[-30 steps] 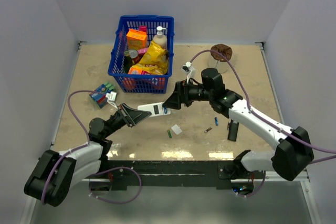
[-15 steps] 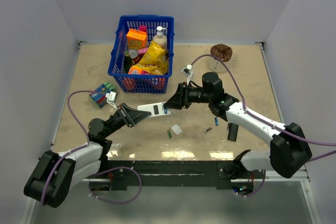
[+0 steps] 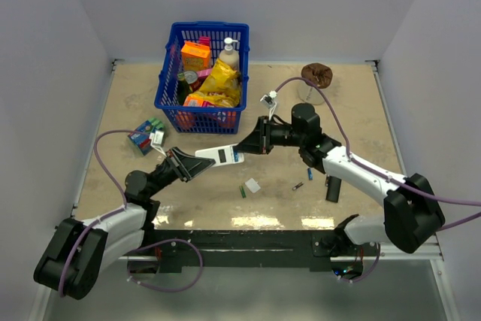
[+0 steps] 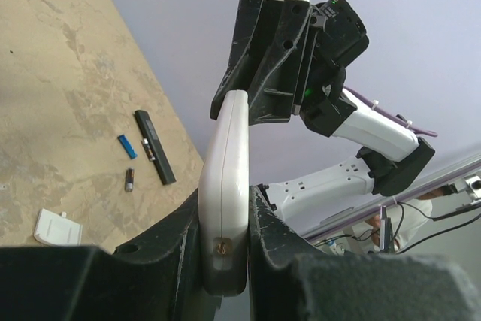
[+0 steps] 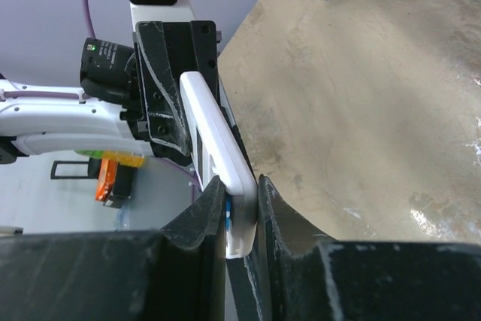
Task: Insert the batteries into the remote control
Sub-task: Load the battery into the remote control, then adjust the battery at the center of the board.
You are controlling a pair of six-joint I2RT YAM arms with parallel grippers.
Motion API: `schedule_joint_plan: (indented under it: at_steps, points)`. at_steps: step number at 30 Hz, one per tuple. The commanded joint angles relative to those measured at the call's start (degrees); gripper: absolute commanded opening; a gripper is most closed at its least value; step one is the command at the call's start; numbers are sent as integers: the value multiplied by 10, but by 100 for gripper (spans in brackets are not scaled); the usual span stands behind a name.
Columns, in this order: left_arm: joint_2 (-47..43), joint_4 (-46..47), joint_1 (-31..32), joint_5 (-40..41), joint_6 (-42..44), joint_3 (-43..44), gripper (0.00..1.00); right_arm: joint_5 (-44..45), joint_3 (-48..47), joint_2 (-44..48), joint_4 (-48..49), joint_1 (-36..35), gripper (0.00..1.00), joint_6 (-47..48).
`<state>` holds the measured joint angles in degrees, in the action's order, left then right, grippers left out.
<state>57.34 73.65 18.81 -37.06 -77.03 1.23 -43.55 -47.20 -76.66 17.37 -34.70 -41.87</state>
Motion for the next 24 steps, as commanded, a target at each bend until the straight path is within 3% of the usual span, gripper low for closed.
schedule_joint_plan:
  at_steps: [1,2,3,5,6,9,13,18,22,24]
  points:
    - [-4,350,3,-7,15,-19,0,-22,-5,-4,14,-10,20,6]
    - [-2,350,3,-7,15,-21,0,-21,-13,-2,7,-10,26,10]
    - [-1,350,3,-6,15,-22,0,-21,-20,5,-14,-10,41,23]
    - [4,350,3,-3,20,-26,0,-1,-54,16,-55,-11,54,48]
    - [7,350,3,-4,22,-30,0,9,-68,27,-109,-11,67,81]
    - [21,350,2,-4,35,-40,0,74,-126,43,-217,-7,83,132]
    - [34,336,2,-9,63,-54,0,196,-179,83,-325,5,98,164]
    - [30,294,1,-6,82,-63,0,384,-193,117,-460,14,98,168]
    - [12,237,1,-6,95,-60,0,475,-182,115,-544,28,97,152]
    - [3,189,1,-8,101,-55,0,500,-172,100,-587,38,92,133]
